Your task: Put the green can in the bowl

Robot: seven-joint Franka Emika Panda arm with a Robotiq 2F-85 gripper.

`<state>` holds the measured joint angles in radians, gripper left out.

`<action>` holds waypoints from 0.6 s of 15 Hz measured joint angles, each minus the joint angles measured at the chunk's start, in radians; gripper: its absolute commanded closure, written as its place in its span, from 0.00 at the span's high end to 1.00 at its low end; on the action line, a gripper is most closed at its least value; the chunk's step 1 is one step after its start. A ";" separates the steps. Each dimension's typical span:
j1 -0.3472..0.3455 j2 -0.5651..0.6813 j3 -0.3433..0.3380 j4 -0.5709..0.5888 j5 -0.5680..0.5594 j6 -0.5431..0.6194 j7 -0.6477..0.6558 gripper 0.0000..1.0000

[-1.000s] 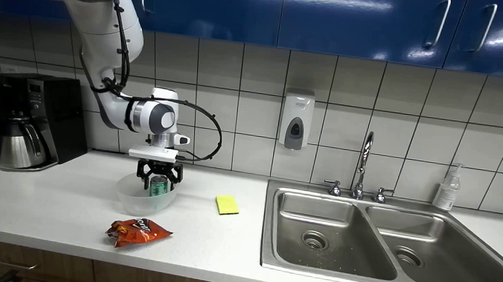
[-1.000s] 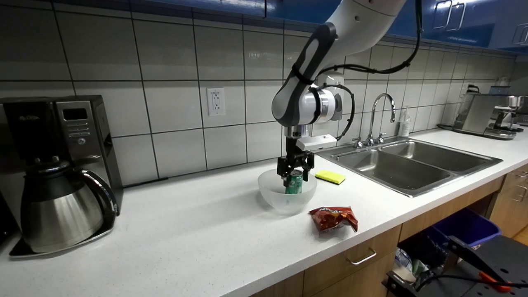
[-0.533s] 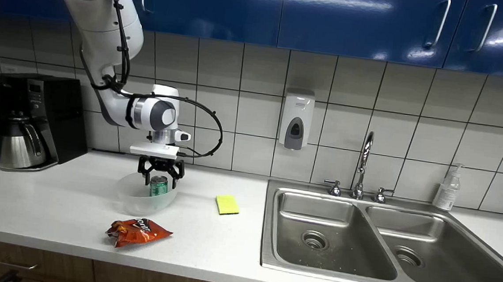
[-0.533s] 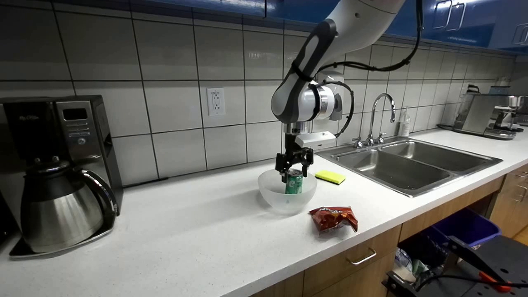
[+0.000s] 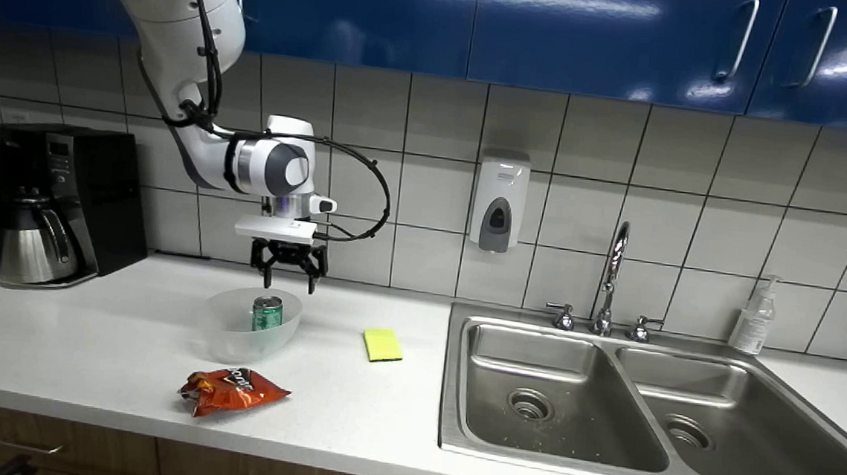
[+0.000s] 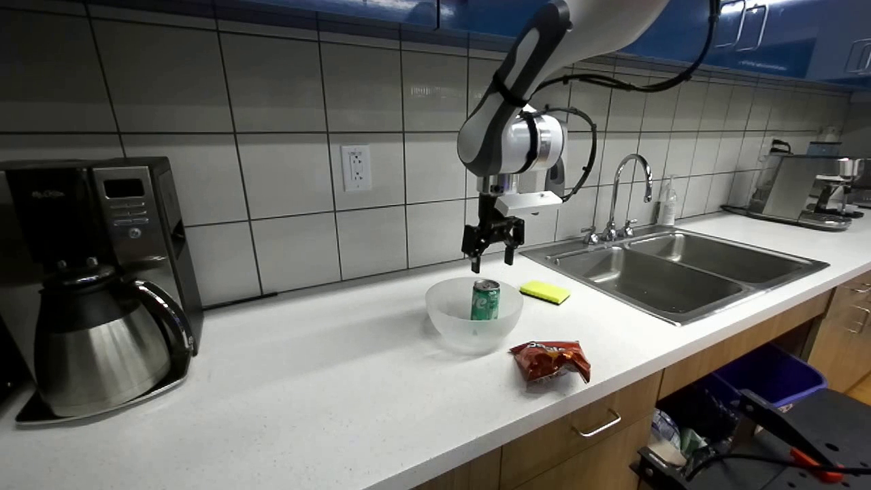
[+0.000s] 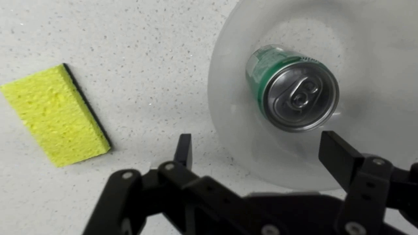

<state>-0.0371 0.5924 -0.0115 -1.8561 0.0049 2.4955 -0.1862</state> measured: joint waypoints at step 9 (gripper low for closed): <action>-0.095 -0.168 -0.032 -0.077 0.013 -0.125 0.000 1.00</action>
<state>-0.1323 0.4243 -0.0434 -1.9334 0.0183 2.3700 -0.1859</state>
